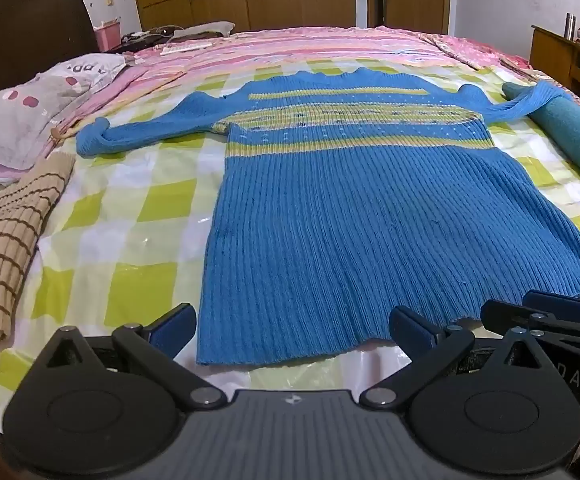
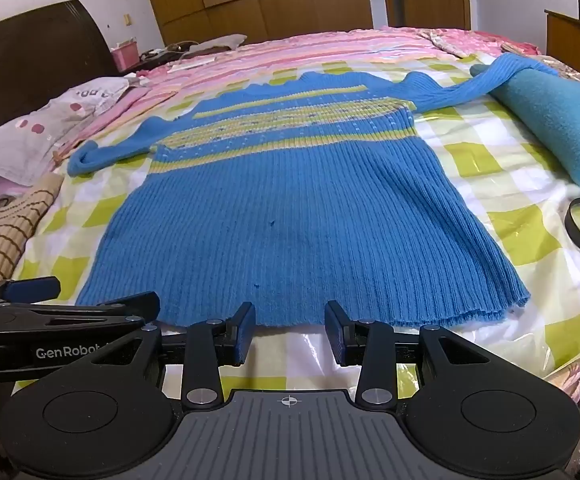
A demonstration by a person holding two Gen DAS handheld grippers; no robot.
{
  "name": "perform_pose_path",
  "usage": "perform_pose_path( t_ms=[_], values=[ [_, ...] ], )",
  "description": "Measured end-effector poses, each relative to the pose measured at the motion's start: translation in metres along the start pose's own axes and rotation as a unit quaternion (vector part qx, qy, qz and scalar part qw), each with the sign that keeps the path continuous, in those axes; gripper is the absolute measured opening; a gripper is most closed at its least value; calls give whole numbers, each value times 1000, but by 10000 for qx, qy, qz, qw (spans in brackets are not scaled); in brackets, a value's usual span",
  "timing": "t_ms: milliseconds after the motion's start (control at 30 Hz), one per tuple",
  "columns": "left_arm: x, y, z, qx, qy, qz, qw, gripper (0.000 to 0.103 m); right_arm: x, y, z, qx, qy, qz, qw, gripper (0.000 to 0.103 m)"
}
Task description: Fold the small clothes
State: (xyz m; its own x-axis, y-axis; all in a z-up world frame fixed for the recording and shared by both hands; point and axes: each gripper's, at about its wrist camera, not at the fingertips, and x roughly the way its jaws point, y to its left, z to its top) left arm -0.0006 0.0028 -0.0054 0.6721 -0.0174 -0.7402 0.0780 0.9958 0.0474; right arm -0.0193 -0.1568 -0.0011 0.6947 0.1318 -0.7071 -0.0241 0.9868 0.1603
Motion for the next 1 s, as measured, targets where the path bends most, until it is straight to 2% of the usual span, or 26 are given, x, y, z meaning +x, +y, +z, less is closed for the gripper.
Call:
perform_pose_path(
  t_ms=[600, 1000],
  values=[
    [-1, -1, 2, -59, 37, -108, 9999, 103, 0, 2, 1, -74, 28, -73, 9999, 38],
    [-8, -3, 4, -12, -168, -103, 9998, 103, -8, 10, 6, -287, -67, -252, 9992, 38]
  ],
)
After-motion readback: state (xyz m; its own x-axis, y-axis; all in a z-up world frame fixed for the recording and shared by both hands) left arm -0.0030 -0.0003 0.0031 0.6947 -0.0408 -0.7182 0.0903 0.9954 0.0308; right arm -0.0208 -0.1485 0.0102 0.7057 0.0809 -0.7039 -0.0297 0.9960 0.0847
